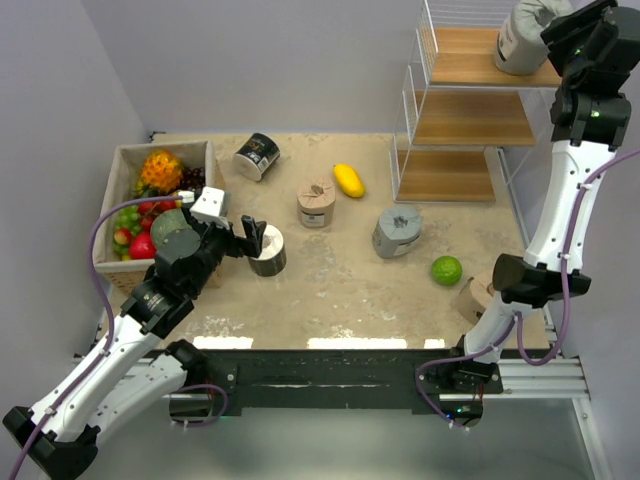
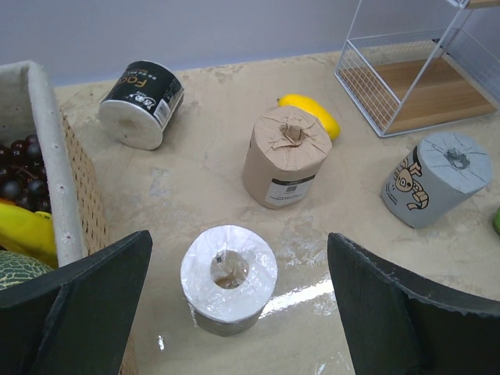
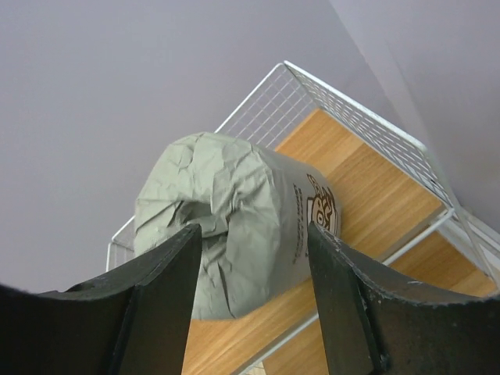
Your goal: Place and organize the paper towels onto the shelf
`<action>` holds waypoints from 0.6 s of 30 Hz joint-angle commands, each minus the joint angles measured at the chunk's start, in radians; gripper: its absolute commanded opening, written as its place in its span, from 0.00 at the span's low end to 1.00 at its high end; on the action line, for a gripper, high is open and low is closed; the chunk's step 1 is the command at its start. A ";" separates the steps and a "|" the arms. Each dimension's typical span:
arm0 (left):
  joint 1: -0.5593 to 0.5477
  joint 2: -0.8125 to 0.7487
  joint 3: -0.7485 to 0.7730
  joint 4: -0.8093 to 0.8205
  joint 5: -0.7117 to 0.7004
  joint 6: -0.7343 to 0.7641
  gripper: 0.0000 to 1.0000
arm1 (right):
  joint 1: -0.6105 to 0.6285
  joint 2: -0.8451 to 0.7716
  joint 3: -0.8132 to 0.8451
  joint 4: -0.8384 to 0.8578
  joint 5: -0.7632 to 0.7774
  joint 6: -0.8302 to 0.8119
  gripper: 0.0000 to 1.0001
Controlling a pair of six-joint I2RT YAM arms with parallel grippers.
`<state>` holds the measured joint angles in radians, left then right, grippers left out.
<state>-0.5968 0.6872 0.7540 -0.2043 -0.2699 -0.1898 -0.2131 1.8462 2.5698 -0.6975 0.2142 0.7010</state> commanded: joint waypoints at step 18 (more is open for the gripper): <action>-0.005 0.003 0.002 0.029 -0.012 0.010 1.00 | -0.014 -0.300 -0.307 -0.011 -0.173 -0.084 0.63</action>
<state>-0.5968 0.6937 0.7540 -0.2039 -0.2699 -0.1898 -0.2249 1.6981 2.3760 -0.6891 0.1352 0.6685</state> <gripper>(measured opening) 0.996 0.633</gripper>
